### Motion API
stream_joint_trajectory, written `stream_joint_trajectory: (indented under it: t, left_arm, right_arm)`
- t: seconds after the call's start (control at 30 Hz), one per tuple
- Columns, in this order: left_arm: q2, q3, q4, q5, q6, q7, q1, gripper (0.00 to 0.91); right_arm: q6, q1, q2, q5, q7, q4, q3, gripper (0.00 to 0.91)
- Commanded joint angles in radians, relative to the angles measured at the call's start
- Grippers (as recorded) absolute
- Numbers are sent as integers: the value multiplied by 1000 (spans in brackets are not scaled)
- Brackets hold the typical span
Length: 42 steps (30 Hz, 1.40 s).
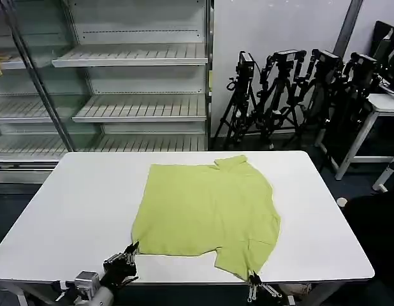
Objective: Fold and organize the clothes.
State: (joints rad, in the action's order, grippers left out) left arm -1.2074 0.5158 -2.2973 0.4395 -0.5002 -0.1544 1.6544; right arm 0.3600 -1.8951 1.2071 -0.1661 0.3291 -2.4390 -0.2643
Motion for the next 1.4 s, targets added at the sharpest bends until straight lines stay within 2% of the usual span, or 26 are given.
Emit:
stream_joint_trajectory:
  t: [0.03,0.2,0.37,0.63,1.0,1.4]
  left_arm:
    - [-17,57,-201,2,9,-1,93,20]
    - [-16,69,-219,5,12,0,101,20]
    - [-7,59,-189,11,20,9,51,20]
    - [26,33,-85,43,60,30,-44,20]
    - [60,4,46,86,64,26,-171,20]
    - [74,-33,143,87,55,18,-258,20]
  right_arm:
    - [-28,-49,-10,12,-2,-142,-48,0]
    - [-8,28,-23,-83,-8,-156,-180,0]
    - [-2,139,-40,-138,-18,-103,-219,0]
    - [4,340,-67,-191,-22,60,-170,0]
    - [58,587,-121,-287,-16,227,-79,0]
    - [82,721,-137,-305,-32,352,-7,0]
